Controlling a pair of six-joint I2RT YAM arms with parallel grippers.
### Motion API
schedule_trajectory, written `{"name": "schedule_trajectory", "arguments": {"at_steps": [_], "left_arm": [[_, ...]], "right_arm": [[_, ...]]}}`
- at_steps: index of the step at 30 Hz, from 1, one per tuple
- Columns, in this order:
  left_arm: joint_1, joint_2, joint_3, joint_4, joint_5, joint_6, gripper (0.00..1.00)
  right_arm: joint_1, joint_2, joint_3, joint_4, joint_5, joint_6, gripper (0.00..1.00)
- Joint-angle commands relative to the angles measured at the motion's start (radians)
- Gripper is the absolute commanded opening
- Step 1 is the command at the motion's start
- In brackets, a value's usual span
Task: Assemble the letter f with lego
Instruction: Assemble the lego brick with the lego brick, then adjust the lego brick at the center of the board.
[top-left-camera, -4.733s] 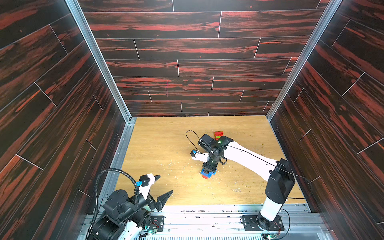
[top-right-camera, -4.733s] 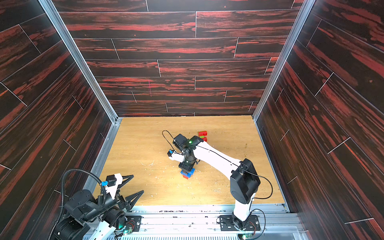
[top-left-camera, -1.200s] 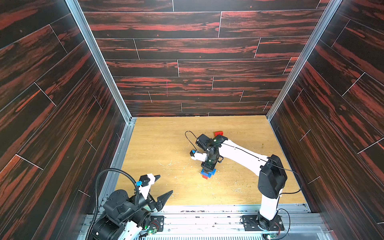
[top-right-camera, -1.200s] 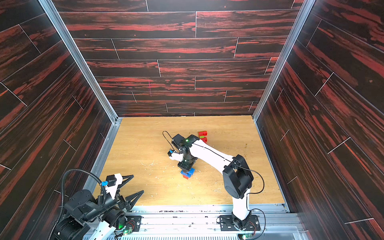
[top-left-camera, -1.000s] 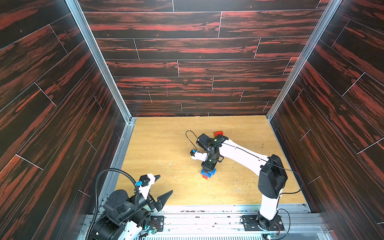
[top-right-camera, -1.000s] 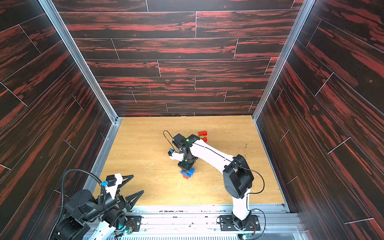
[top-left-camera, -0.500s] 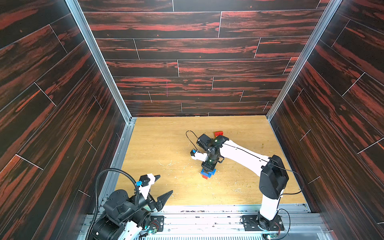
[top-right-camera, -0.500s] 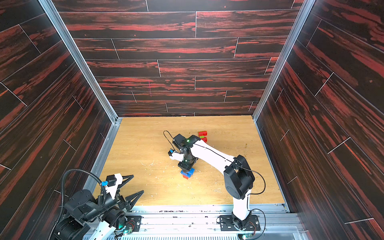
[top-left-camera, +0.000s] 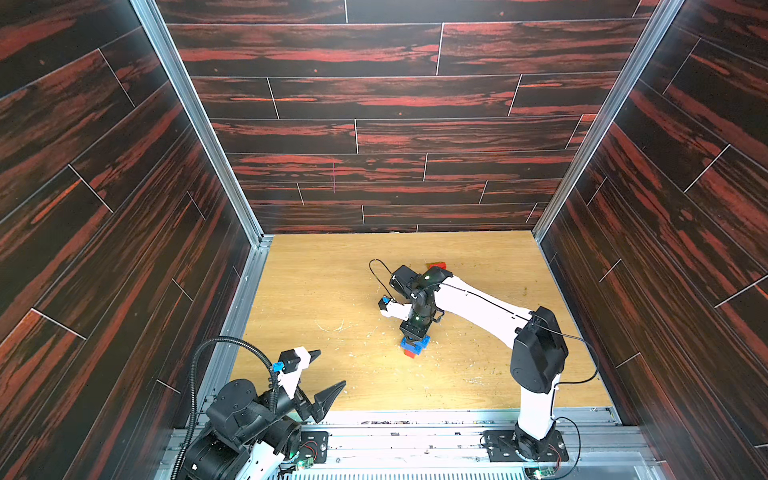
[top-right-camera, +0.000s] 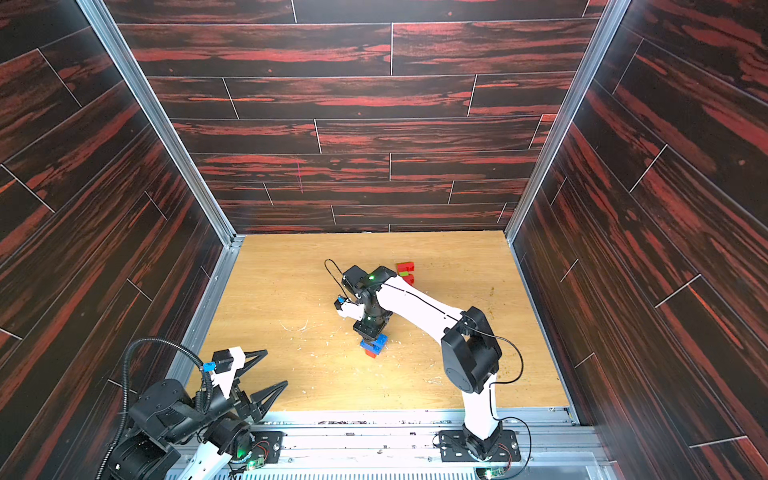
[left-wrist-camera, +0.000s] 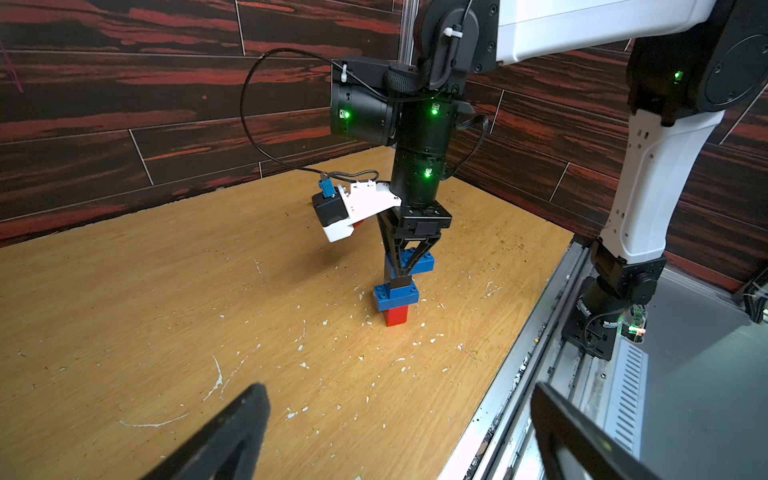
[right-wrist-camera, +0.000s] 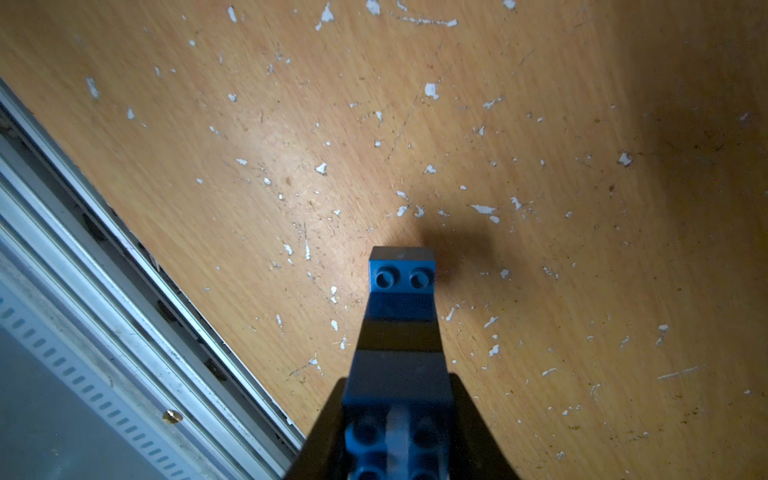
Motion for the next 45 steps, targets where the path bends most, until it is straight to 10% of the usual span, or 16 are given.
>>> {"name": "schedule_trajectory", "arguments": {"at_steps": [1, 12, 15, 21, 45], "left_arm": [[-0.003, 0.005, -0.005, -0.007, 0.008, 0.01, 1.0], [-0.003, 0.007, -0.005, -0.006, 0.009, 0.01, 1.0], [-0.003, 0.007, -0.005, -0.006, 0.01, 0.01, 1.0], [-0.003, 0.011, -0.005, -0.006, -0.001, 0.006, 1.0], [-0.003, 0.438, 0.179, 0.151, -0.212, -0.064, 1.0]], "right_arm": [[0.008, 0.046, 0.013, -0.028, -0.015, 0.009, 0.39], [0.009, 0.016, -0.001, -0.012, -0.028, 0.018, 0.48], [0.008, 0.01, -0.001, -0.007, -0.025, 0.018, 0.83], [0.009, -0.021, -0.013, 0.022, -0.03, 0.018, 0.97], [0.007, -0.597, -0.418, 0.34, 0.136, 0.196, 0.98]]}}
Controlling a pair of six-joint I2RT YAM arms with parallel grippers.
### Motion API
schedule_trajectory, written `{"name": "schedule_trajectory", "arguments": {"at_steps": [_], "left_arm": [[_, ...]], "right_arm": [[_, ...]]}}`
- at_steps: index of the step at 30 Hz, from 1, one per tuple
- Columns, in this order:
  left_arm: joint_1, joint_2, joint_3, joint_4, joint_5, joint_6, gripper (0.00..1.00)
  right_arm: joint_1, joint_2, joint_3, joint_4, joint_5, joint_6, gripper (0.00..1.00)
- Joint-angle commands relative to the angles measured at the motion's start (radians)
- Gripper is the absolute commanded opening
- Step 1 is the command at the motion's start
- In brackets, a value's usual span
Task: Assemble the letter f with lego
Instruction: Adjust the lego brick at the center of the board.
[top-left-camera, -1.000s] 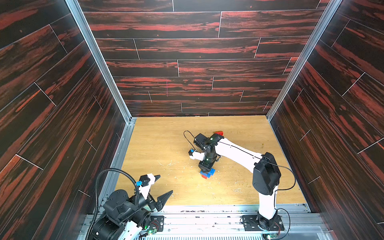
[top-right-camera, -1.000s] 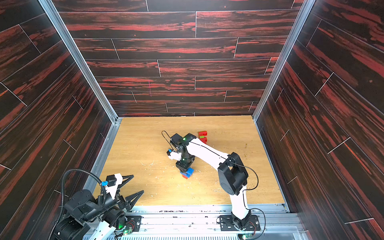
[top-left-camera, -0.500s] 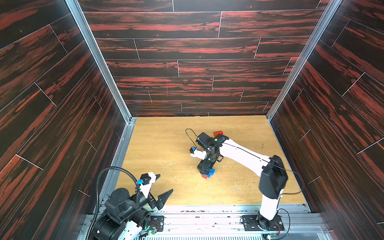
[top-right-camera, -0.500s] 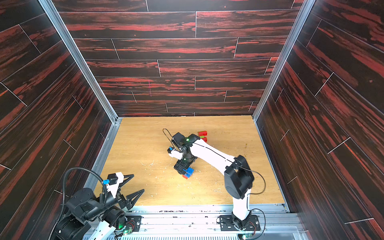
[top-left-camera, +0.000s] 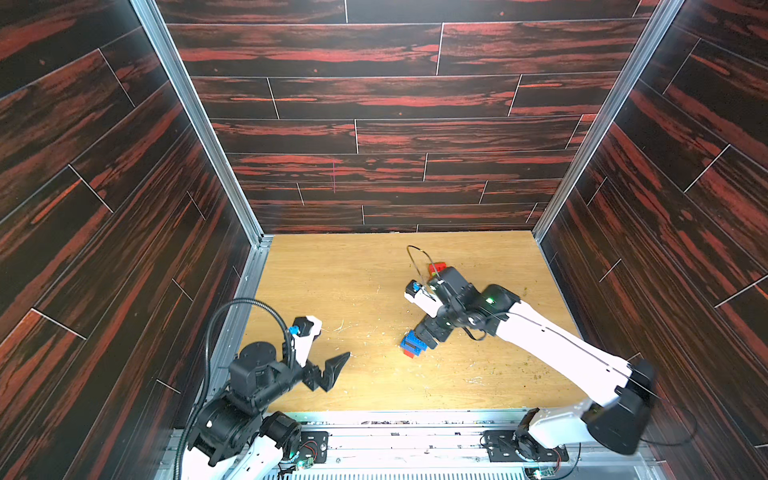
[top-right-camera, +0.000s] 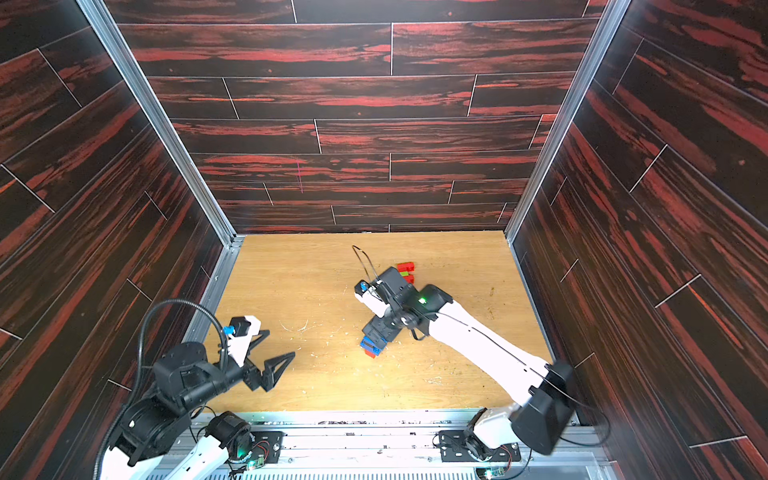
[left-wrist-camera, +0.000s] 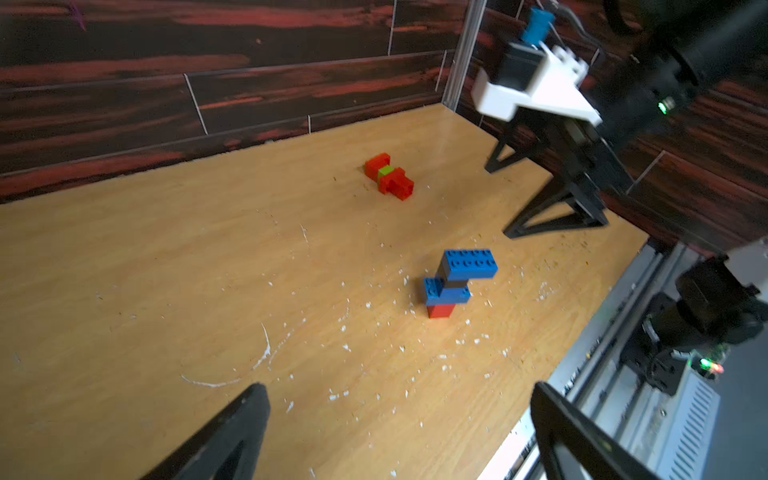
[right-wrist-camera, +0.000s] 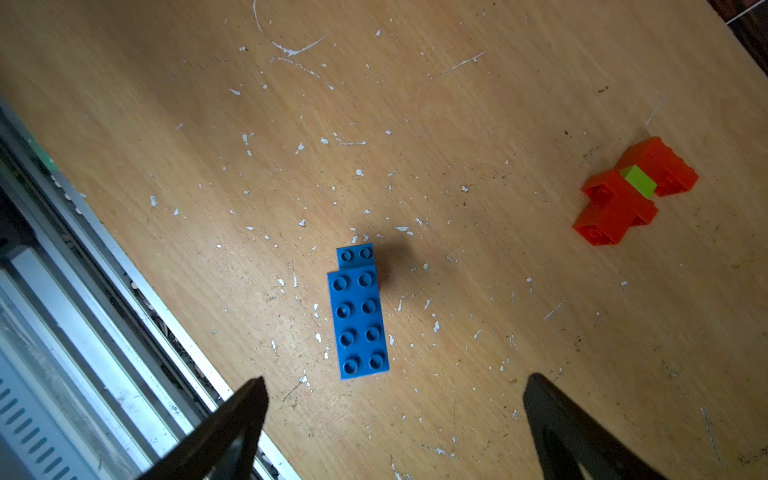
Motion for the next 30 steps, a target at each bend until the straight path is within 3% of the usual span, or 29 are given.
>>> {"name": "schedule_trajectory", "arguments": {"at_steps": [1, 6, 12, 23, 30], "left_arm": [[-0.003, 0.096, 0.043, 0.099, -0.044, -0.046, 1.0], [-0.003, 0.231, 0.013, 0.233, -0.058, -0.113, 1.0], [-0.005, 0.304, -0.185, 0.6, 0.065, -0.142, 1.0], [-0.006, 0.531, -0.328, 0.87, 0.248, 0.114, 0.97], [-0.005, 0.751, -0.339, 1.093, 0.474, 0.239, 0.96]], "right_arm": [[0.004, -0.065, -0.073, 0.058, 0.017, 0.053, 0.98], [0.004, -0.179, -0.189, 0.148, 0.009, 0.083, 0.98], [0.004, -0.267, -0.279, 0.192, -0.04, 0.124, 0.98], [0.051, -0.466, -0.578, 0.362, -0.142, 0.263, 0.98], [0.332, -0.589, -0.717, 0.395, 0.167, 0.414, 0.98]]}}
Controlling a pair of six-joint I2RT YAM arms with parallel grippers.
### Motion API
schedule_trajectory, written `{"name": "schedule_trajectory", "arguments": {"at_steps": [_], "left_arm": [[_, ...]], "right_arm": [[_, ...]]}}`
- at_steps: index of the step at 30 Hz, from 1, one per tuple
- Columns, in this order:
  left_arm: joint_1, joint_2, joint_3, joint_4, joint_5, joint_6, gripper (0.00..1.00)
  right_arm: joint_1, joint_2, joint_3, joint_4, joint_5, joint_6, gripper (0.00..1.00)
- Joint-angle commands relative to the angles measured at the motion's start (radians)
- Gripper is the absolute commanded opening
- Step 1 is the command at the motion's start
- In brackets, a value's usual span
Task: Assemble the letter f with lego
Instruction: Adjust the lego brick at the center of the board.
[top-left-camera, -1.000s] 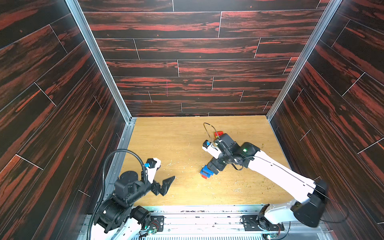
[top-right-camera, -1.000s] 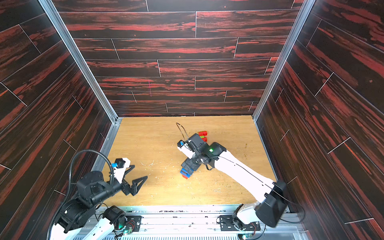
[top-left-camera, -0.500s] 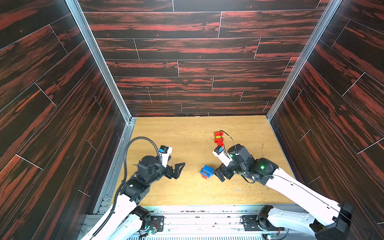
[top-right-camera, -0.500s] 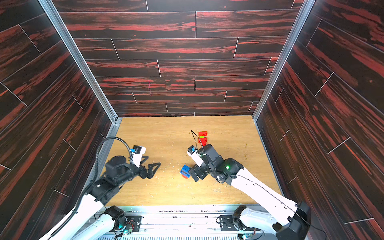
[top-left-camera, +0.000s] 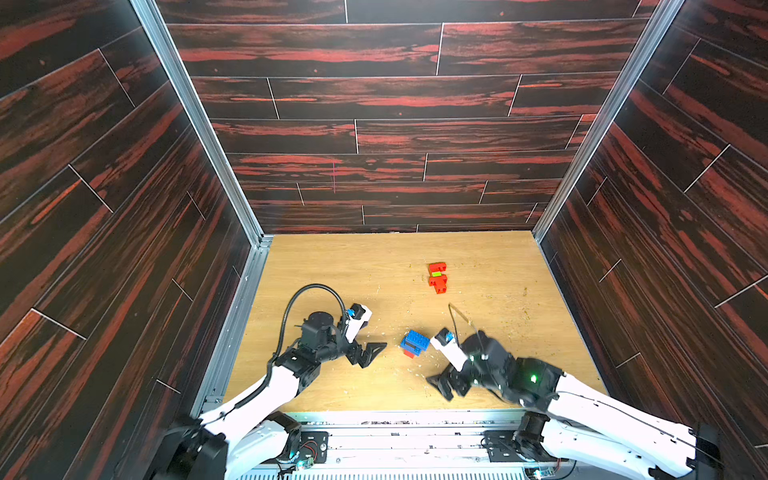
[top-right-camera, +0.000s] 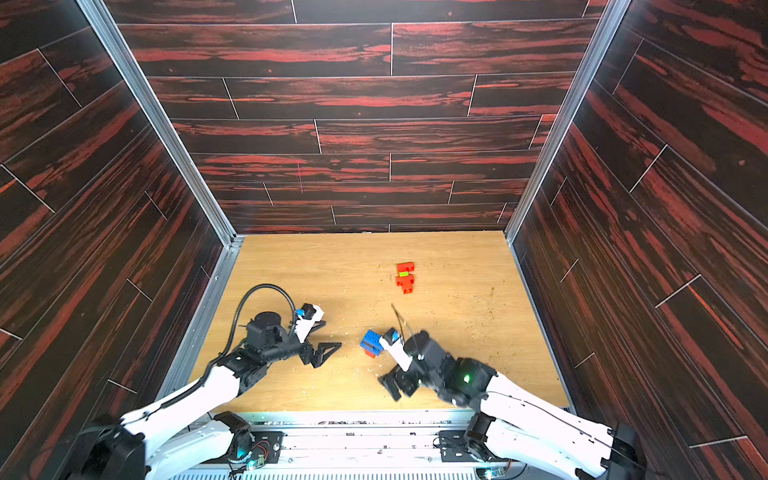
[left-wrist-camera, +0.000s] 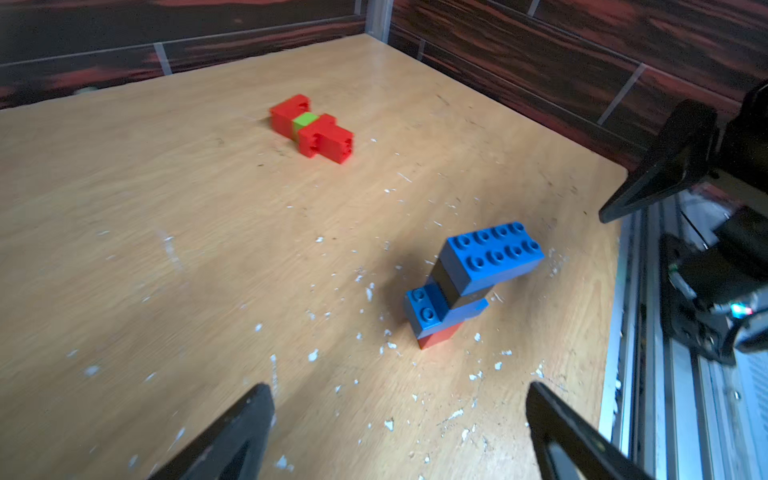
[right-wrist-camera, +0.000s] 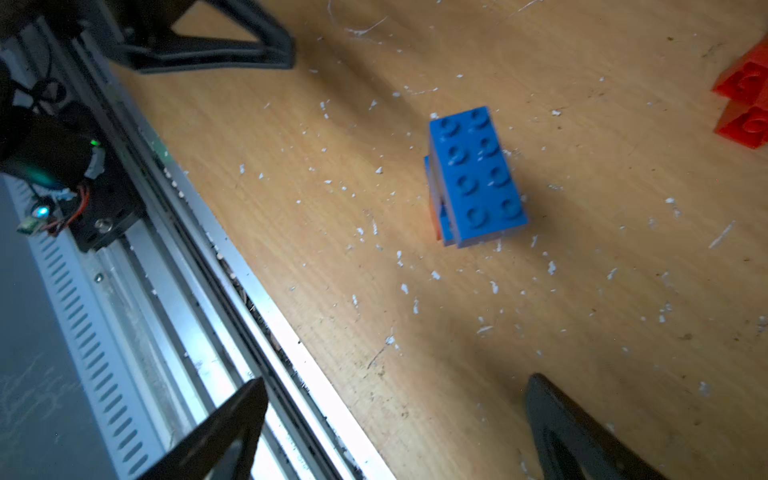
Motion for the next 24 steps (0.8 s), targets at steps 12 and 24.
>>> {"name": "schedule_trajectory", "arguments": {"at_steps": [12, 24], "left_arm": [[-0.062, 0.369, 0.094, 0.245, 0.237, 0.334, 0.92], [-0.111, 0.55, 0.177, 0.264, 0.257, 0.422, 0.88]], "right_arm": [[0.456, 0.093, -0.021, -0.031, 0.644, 0.366, 0.98], [0.496, 0.12, 0.032, -0.093, 0.706, 0.465, 0.98]]}}
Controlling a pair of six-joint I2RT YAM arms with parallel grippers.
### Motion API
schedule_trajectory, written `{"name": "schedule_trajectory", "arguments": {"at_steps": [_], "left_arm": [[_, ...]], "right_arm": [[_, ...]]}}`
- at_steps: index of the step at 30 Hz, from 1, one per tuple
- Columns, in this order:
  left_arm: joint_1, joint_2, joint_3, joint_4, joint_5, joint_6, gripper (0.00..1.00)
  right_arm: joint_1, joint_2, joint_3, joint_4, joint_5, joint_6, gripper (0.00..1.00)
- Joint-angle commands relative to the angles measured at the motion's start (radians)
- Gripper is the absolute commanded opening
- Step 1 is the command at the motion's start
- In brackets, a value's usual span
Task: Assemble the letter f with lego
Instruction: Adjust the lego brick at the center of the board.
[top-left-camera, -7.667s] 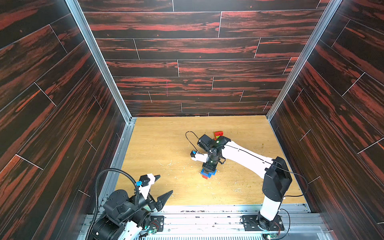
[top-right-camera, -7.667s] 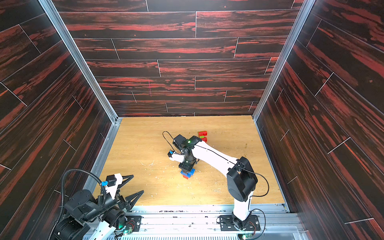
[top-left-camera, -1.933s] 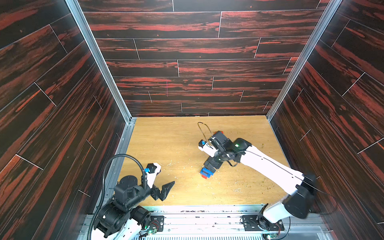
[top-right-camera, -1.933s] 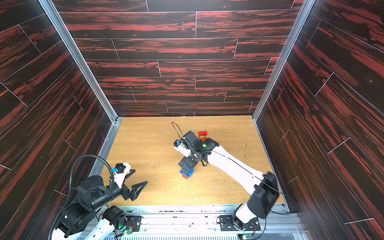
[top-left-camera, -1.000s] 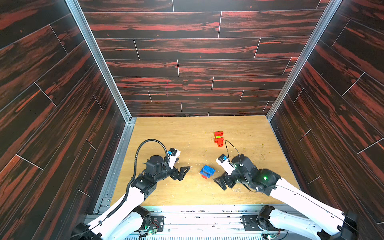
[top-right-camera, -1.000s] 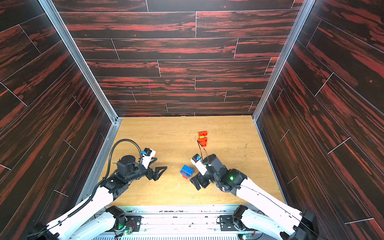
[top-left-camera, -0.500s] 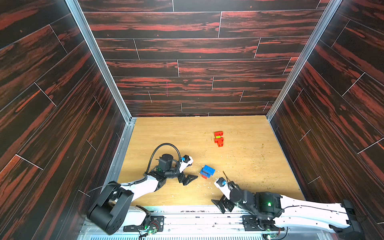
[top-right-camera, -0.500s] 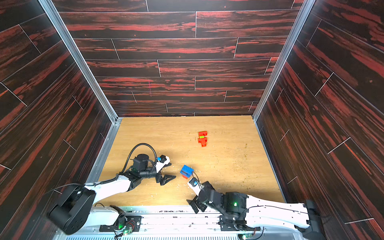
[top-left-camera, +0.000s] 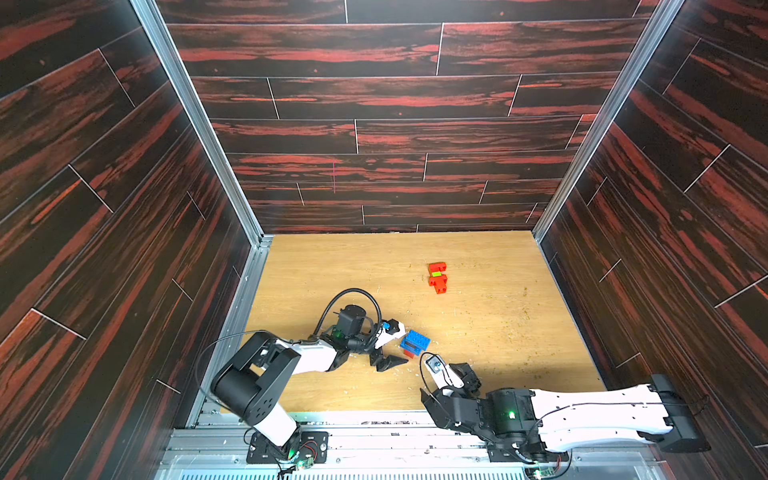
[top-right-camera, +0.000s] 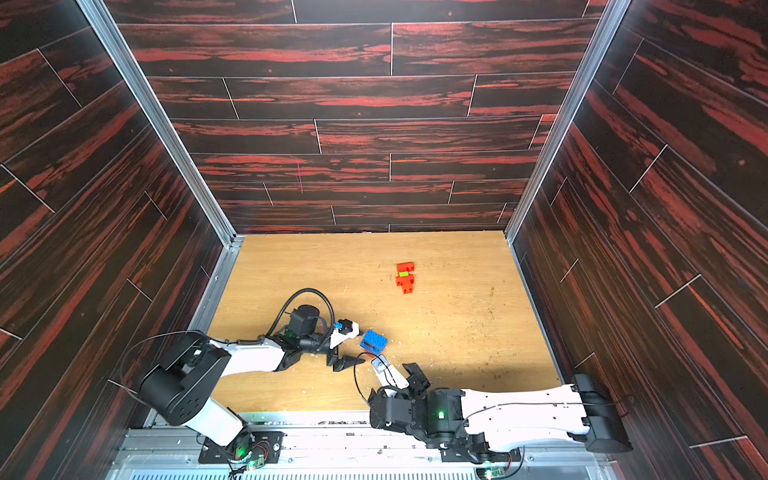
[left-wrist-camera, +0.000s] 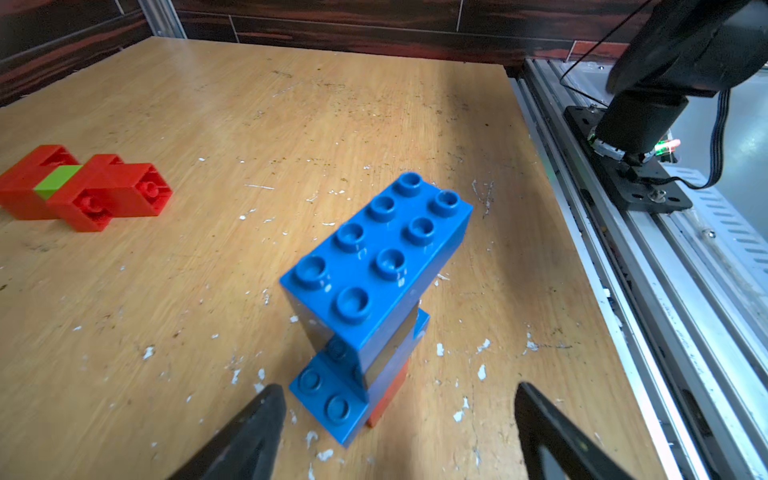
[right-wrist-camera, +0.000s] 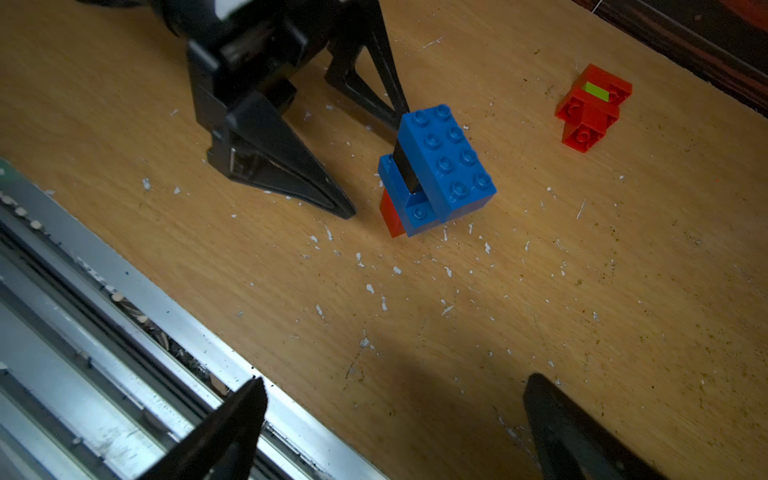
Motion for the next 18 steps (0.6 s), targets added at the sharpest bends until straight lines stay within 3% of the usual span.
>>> {"name": "schedule_trajectory", "arguments": {"at_steps": [1, 6, 18], "left_arm": [[-0.003, 0.038, 0.028, 0.036, 0.022, 0.043, 0.87], [-0.003, 0.09, 0.056, 0.04, 0.028, 0.052, 0.85], [-0.004, 0.151, 0.052, 0.178, -0.025, 0.012, 0.88]], "right_arm": [[0.006, -0.063, -0.027, 0.019, 0.012, 0.023, 0.98], [0.007, -0.088, -0.029, -0.007, 0.012, 0.046, 0.98], [0.006, 0.004, 0.006, -0.025, 0.015, 0.072, 0.98]]}}
